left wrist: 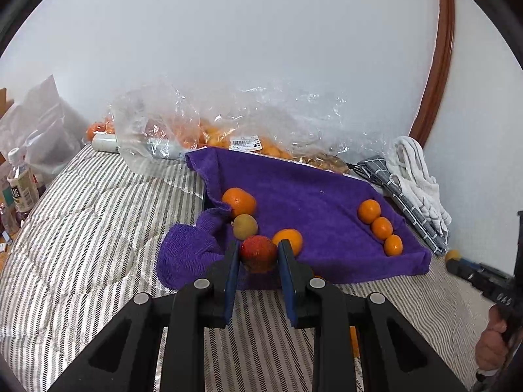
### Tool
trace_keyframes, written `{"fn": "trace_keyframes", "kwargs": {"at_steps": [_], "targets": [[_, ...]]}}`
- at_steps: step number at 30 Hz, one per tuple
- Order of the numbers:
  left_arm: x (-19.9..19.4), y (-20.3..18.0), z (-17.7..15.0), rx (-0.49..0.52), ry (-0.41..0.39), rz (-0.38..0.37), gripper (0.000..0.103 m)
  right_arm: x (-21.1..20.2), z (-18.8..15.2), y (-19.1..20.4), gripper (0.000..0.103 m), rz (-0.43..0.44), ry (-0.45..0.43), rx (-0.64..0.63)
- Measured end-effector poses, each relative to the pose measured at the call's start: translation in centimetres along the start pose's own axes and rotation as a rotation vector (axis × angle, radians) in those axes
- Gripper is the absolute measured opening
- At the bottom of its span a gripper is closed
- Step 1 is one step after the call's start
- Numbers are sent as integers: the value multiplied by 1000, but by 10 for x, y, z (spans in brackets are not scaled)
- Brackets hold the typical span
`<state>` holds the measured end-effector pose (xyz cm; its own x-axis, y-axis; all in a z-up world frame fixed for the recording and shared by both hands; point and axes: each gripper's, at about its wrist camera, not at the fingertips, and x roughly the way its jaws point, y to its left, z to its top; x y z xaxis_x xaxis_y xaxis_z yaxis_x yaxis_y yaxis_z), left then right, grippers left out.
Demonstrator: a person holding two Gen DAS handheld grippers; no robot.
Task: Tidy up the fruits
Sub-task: 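Carry the yellow-green fruit onto the towel with the right tool while the left tool carries the red fruit there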
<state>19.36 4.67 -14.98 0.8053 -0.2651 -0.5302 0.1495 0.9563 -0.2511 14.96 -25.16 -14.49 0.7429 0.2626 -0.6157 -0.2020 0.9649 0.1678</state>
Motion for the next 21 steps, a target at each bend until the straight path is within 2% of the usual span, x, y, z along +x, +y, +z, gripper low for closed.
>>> {"fn": "trace_keyframes", "kwargs": {"at_steps": [6, 9, 15, 21], "targets": [[3, 8, 1, -38, 16, -14, 23, -20, 27, 8, 25, 59, -75, -2], [1, 9, 2, -44, 6, -21, 23, -20, 36, 14, 25, 59, -98, -10], [-3, 8, 3, -24, -15, 17, 23, 4, 38, 18, 25, 28, -46, -26], [-17, 19, 15, -49, -58, 70, 23, 20, 55, 20, 25, 0, -42, -43]]}}
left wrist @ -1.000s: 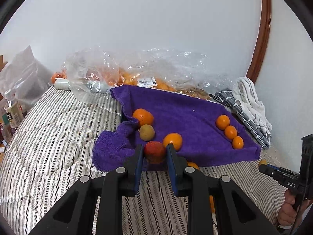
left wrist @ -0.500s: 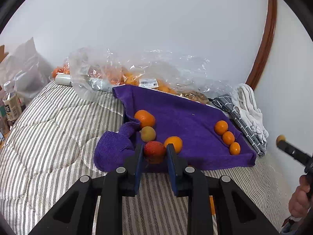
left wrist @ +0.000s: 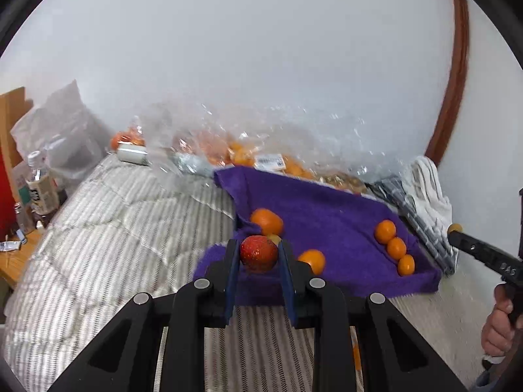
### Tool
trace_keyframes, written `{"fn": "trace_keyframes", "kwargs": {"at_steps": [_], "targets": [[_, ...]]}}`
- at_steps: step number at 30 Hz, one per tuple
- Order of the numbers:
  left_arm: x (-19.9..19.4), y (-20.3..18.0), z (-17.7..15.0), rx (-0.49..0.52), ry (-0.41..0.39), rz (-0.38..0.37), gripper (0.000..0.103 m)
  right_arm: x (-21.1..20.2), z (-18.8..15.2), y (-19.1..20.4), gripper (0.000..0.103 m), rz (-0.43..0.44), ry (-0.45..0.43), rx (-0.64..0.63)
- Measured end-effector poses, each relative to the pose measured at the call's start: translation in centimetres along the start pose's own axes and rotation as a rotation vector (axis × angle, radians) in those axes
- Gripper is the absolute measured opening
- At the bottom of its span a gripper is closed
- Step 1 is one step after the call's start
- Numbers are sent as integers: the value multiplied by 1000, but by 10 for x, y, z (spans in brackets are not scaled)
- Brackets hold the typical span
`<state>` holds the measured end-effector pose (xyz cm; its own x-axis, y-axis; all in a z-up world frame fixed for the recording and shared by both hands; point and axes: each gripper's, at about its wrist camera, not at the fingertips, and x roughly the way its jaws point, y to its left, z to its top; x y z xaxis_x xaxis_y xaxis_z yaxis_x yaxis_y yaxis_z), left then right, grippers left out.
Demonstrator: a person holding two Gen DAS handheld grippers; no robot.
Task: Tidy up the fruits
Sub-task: 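Carry the yellow-green fruit onto the towel with the right tool while the left tool carries the red fruit there, then open both tools to release the fruits on the purple towel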
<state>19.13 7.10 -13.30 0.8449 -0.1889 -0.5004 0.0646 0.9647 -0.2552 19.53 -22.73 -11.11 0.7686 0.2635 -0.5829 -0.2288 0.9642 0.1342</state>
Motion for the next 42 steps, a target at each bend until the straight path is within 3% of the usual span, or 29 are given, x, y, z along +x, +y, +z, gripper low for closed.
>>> {"fn": "trace_keyframes", "kwargs": {"at_steps": [8, 14, 19, 24, 31, 42], "targets": [[-20, -6, 45, 88, -40, 69, 23, 18, 30, 4, 25, 32, -36, -14], [11, -16, 67, 45, -34, 23, 23, 46, 47, -2, 25, 55, -31, 37], [57, -27, 54, 9, 37, -18, 23, 79, 31, -14, 25, 68, 46, 79], [86, -40, 33, 70, 95, -19, 23, 108, 16, -22, 25, 38, 133, 75], [106, -44, 21, 71, 181, -91, 23, 123, 5, -6, 25, 71, 191, 29], [117, -45, 11, 96, 215, -69, 23, 138, -3, -4, 25, 33, 247, 3]]}}
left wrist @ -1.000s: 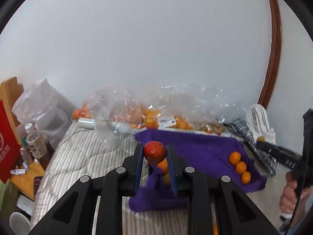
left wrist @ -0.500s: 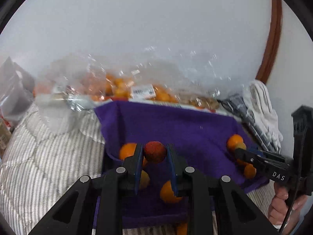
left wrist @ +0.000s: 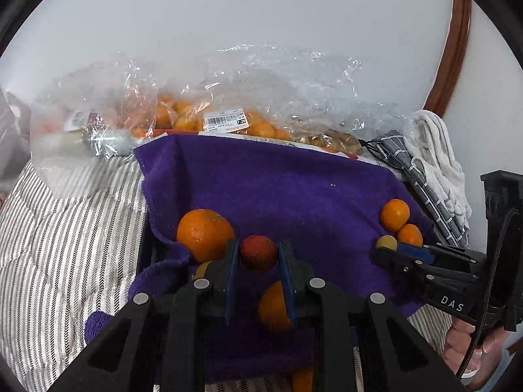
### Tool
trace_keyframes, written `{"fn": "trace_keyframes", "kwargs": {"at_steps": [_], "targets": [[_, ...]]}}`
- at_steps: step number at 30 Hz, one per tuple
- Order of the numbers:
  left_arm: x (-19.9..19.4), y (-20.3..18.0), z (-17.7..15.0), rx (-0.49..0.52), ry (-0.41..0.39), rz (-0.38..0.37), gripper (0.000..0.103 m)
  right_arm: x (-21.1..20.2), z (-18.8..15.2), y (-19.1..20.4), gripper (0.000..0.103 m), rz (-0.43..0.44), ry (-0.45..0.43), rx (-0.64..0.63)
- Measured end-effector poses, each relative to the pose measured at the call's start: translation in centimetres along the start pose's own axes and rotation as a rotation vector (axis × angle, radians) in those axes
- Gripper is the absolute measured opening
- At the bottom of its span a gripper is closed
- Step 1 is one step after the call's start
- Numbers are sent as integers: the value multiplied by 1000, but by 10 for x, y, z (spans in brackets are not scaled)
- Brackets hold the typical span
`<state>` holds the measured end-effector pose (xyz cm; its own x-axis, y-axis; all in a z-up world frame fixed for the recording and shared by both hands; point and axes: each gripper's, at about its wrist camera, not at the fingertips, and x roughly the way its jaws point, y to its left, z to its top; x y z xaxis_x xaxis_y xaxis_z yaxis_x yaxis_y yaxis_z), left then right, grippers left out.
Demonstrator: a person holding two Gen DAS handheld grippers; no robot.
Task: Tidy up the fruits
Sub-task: 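Open both tools to release the fruits on the purple towel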
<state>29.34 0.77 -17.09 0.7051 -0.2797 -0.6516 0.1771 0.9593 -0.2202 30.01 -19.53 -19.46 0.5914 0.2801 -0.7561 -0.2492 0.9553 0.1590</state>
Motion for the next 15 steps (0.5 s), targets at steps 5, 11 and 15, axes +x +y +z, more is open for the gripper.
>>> {"fn": "trace_keyframes", "kwargs": {"at_steps": [5, 11, 15], "targets": [[-2, 1, -1, -9, -5, 9, 23, 1, 0, 0, 36, -21, 10, -11], [-18, 2, -4, -8, -78, 8, 52, -9, -3, -1, 54, 22, -17, 3], [-32, 8, -6, -34, -114, 9, 52, -22, 0, 5, 54, -14, -52, -5]]}}
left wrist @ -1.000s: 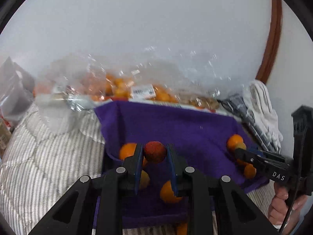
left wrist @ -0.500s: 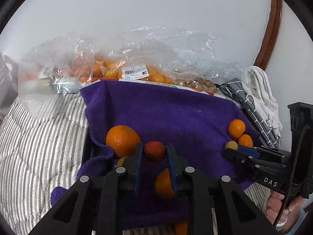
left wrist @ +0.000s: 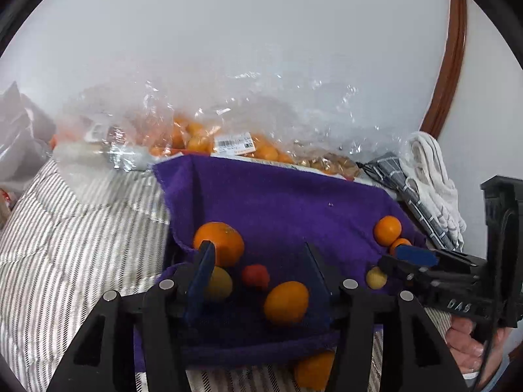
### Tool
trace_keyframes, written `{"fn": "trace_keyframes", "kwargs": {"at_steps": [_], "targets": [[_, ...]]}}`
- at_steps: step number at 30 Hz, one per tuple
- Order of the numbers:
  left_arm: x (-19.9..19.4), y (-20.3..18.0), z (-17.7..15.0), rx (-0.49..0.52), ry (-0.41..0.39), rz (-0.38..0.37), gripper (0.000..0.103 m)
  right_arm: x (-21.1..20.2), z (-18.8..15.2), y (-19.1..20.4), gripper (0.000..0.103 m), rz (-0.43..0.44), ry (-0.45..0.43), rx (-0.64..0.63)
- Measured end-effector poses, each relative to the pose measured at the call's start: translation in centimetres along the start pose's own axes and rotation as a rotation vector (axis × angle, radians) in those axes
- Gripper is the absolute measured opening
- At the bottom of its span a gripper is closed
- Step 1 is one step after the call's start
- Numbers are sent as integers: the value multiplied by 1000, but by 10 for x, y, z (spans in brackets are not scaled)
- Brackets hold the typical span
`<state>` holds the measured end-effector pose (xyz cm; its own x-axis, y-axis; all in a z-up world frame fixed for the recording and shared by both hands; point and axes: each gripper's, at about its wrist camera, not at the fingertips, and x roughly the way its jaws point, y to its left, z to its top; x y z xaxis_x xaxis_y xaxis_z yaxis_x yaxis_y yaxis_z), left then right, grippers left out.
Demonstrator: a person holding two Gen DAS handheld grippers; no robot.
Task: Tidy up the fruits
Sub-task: 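Open both tools to release the fruits on the purple towel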
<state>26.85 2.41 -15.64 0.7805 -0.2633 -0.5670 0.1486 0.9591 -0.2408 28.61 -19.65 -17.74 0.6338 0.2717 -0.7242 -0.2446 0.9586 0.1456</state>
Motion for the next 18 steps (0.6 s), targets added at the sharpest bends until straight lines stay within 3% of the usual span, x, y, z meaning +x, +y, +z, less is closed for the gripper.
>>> {"fn": "trace_keyframes", "kwargs": {"at_steps": [4, 8, 11, 18], "targets": [[-19, 7, 0, -32, -31, -4, 52, -31, 6, 3, 54, 4, -31, 62], [-38, 18, -14, -44, -6, 9, 52, -68, -4, 23, 54, 0, -60, -3], [-47, 29, -32, -43, 49, 60, 52, -81, -16, 36, 42, -15, -84, -32], [-74, 52, -71, -77, 129, 152, 52, -65, -61, 62, 39, 85, 20, -9]]}}
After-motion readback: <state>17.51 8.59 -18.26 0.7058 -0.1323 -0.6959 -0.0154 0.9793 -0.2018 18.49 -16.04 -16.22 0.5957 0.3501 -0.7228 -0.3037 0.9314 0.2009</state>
